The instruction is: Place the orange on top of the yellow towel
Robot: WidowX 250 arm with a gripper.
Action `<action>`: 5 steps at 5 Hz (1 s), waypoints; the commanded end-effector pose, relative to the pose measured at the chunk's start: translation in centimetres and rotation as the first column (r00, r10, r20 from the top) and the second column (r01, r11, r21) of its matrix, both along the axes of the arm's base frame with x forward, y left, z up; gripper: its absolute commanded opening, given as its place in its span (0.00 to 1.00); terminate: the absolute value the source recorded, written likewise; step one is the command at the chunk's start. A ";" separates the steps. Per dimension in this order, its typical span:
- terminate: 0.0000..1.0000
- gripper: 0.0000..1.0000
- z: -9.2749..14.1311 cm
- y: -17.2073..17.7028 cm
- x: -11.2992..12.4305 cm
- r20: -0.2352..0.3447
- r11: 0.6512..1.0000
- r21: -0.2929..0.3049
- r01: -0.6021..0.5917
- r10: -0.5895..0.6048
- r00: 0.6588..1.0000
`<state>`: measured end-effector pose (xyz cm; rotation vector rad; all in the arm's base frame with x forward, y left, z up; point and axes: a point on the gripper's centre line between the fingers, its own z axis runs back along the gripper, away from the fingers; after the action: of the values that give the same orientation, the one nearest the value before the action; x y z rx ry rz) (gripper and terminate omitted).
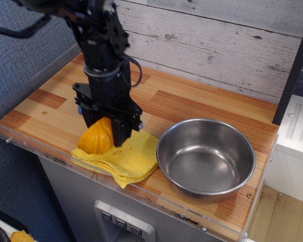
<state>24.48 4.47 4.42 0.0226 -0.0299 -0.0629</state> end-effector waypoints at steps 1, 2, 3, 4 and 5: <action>0.00 0.00 -0.1 -0.7 0.6 0.014 0.999 0.017 0.040 -0.040 0.999; 0.00 0.00 -0.1 -0.8 0.6 0.017 0.999 0.017 0.047 -0.047 0.999; 0.00 0.00 -0.3 -0.7 0.6 0.020 0.998 0.013 0.061 -0.061 0.998; 0.00 1.00 -0.2 -0.4 0.6 0.018 0.998 0.010 0.064 -0.064 0.998; 0.00 1.00 0.1 -0.2 0.5 0.031 0.998 0.012 0.059 -0.059 0.998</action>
<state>24.83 3.90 3.44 0.0211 -0.0239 -0.1234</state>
